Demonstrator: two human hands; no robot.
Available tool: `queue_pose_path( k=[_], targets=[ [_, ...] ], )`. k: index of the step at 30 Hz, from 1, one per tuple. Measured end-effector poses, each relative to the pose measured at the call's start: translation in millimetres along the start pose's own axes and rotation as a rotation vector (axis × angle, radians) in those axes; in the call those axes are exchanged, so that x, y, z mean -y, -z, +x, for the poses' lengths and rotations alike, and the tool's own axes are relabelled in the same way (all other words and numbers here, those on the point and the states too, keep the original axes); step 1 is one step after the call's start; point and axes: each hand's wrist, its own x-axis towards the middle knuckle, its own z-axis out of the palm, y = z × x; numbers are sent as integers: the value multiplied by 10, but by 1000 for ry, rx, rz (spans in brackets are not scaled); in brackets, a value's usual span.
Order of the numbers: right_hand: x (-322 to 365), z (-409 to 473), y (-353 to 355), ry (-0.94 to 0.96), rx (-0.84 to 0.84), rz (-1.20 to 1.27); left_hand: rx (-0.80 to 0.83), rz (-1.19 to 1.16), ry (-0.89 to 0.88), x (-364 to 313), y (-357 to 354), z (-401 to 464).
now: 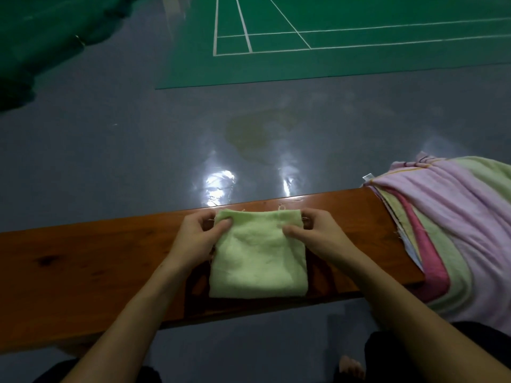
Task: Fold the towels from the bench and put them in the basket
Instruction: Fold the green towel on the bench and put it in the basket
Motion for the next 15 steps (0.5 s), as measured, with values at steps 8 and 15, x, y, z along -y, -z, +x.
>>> queue_pose_path(
  k=[8, 15],
  targets=[
    [-241, 234, -162, 51, -268, -523, -123, 663, -3, 236, 13, 157],
    [-106, 1, -237, 239, -384, -760, -332, 1055, -255, 131, -49, -54]
  ],
)
